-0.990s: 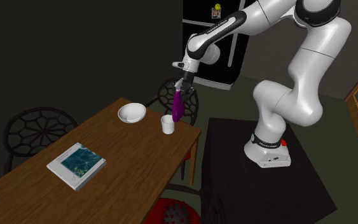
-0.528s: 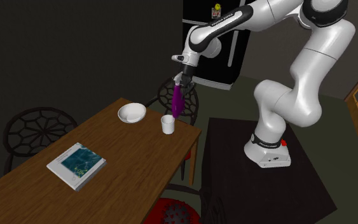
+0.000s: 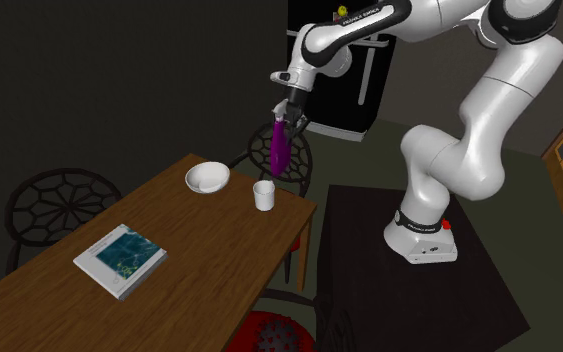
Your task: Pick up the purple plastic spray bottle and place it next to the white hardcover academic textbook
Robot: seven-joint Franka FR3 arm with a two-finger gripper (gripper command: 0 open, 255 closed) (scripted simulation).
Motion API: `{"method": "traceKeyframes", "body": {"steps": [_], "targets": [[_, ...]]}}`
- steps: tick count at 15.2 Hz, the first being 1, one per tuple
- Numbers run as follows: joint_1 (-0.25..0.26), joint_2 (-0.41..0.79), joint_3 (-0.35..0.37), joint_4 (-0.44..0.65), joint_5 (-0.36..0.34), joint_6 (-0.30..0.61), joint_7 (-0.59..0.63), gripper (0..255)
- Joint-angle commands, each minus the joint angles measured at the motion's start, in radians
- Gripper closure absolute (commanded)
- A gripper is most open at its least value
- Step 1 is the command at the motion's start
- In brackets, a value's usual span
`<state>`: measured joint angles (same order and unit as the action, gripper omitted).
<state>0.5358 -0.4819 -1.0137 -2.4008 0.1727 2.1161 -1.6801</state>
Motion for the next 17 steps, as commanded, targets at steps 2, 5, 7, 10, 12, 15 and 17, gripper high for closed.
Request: {"method": "traceKeyframes", "body": {"steps": [2, 5, 7, 10, 12, 15, 17], "targets": [[-0.014, -0.016, 0.027, 0.024, -0.010, -0.035, 0.027, 255], [-0.027, -0.031, 0.050, 0.049, -0.019, -0.070, 0.051, 255], [-0.033, -0.040, 0.064, 0.067, -0.023, -0.094, 0.066, 255], [-0.041, -0.051, 0.083, 0.094, -0.028, -0.129, 0.087, 255], [-0.044, -0.056, 0.093, 0.111, -0.031, -0.149, 0.098, 255], [0.053, 0.044, 0.035, 0.137, 0.041, -0.083, 0.068, 255], [0.126, 0.121, -0.017, 0.162, 0.104, -0.049, 0.037, 255]]}}
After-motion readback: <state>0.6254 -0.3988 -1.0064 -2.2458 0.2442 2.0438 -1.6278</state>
